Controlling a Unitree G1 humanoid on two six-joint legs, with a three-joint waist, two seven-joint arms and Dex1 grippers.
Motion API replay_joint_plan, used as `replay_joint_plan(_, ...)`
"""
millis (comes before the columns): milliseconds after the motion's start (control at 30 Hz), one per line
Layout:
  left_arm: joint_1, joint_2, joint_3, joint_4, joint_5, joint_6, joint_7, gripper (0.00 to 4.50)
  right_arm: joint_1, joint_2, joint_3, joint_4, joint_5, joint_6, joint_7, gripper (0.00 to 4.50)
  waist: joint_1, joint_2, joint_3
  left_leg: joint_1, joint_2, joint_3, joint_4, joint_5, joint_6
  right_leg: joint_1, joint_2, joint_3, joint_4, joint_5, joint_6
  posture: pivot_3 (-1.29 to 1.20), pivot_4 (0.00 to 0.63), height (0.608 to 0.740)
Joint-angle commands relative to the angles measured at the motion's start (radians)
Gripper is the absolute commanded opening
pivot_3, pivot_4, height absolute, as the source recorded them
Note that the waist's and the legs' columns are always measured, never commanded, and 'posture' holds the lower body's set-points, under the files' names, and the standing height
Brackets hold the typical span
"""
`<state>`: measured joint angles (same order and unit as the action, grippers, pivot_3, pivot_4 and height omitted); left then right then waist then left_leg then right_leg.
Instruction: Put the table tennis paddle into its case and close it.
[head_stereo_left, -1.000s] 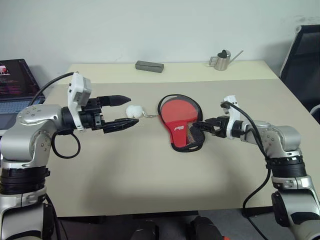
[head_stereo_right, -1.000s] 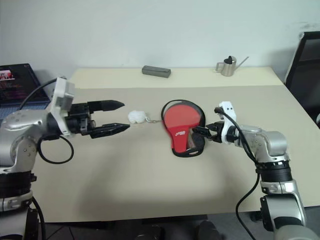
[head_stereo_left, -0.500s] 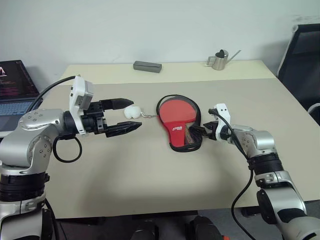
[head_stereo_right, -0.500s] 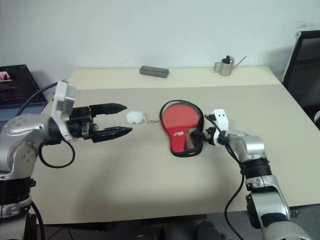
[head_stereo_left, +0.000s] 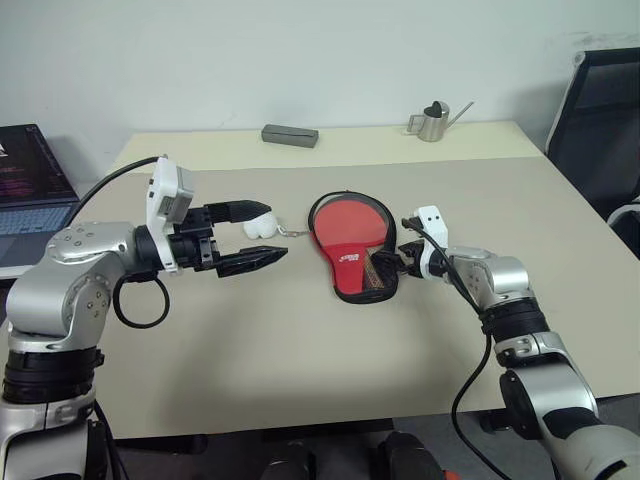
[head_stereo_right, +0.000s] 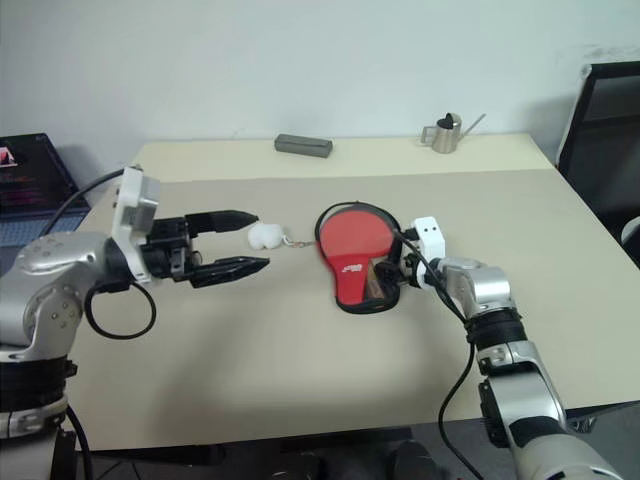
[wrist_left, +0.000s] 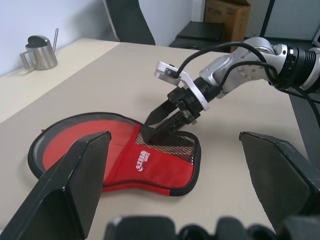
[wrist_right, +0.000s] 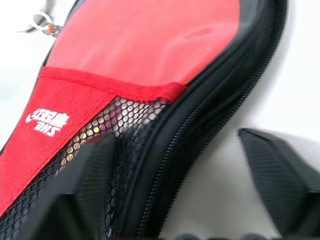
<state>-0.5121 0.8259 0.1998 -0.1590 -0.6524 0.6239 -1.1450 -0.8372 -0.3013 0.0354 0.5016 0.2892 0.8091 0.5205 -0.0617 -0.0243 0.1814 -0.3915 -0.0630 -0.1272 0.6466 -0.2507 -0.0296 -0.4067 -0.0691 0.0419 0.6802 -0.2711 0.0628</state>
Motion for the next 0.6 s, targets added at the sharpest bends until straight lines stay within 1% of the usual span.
replay_joint_plan(33,0.001,0.005,0.000,-0.031,-0.001,-0.021,0.007,4.50,-0.006,0.019,0.000,0.025,0.001,0.056,0.010,2.85,0.000,0.000,0.000,0.000,0.001,0.000,0.000,0.000,0.000,0.000,0.000,0.000,0.000,0.000,0.000,0.00,0.150,0.740)
replay_joint_plan(167,0.037,0.016,0.006,-0.024,0.011,-0.026,0.003,4.50,-0.021,0.043,-0.010,0.023,0.010,0.099,0.002,1.46,-0.001,0.000,0.000,0.001,0.001,0.001,-0.001,0.000,0.000,0.000,0.001,0.001,0.000,0.000,0.000,0.00,0.150,0.740)
replay_joint_plan(300,0.081,0.027,0.009,-0.023,0.025,-0.037,-0.001,4.50,-0.028,0.064,-0.025,0.011,0.013,0.124,-0.013,0.18,-0.001,0.000,0.000,0.001,0.002,0.001,-0.001,0.000,0.000,0.000,0.001,0.001,0.000,0.001,-0.001,0.00,0.150,0.740)
replay_joint_plan(333,0.096,0.030,0.012,-0.022,0.029,-0.040,-0.002,4.50,-0.030,0.070,-0.030,0.007,0.015,0.131,-0.019,0.02,-0.001,0.000,0.000,0.002,0.002,0.002,-0.001,0.000,0.000,0.000,0.001,0.001,0.000,0.001,-0.001,0.00,0.150,0.740)
replay_joint_plan(600,0.164,0.049,0.027,-0.033,0.030,-0.043,-0.004,4.50,-0.053,0.084,-0.108,-0.035,0.038,0.213,-0.071,0.02,0.000,0.000,0.000,0.002,0.004,0.002,-0.001,0.000,-0.001,0.000,0.004,0.001,0.000,0.001,-0.002,0.00,0.150,0.740)
